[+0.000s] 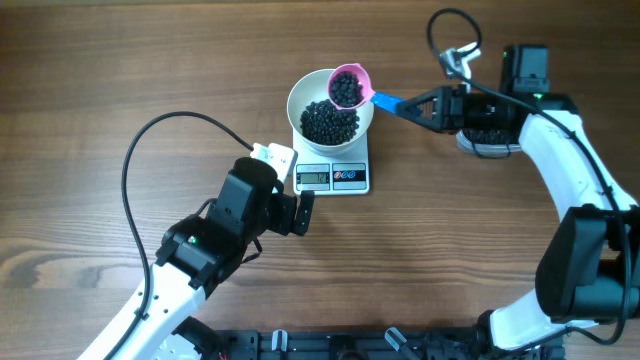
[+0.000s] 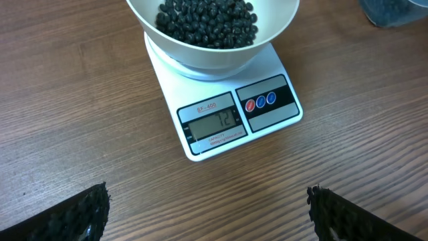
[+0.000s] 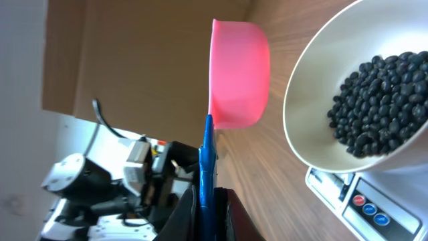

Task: Scoop item into bowl and weigh 150g on scale
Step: 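Tilt the scoop over the bowl with the right gripper to pour beans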

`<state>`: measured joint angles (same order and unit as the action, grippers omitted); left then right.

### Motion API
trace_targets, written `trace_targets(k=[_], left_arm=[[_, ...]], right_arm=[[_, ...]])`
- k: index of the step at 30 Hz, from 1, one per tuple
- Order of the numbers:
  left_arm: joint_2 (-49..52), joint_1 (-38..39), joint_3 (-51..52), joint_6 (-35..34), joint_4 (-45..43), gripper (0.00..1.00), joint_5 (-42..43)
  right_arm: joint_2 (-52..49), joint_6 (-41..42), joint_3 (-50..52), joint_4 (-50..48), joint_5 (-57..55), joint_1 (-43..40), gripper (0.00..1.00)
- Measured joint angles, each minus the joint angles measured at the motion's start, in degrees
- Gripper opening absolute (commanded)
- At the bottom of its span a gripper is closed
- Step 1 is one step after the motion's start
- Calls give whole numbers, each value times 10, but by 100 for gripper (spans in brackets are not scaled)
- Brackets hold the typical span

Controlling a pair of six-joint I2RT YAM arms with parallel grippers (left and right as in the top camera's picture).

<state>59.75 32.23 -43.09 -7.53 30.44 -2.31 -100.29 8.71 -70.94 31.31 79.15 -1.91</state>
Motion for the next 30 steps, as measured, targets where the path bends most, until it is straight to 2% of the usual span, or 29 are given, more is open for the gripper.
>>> trace_targets(k=[15,30], left_arm=[[0,0,0,0,0,100,0],[0,0,0,0,0,100,0]], right_arm=[[77,-4,0,-40,-203,64,4],[77,-126,0,-44,-394,149,4]])
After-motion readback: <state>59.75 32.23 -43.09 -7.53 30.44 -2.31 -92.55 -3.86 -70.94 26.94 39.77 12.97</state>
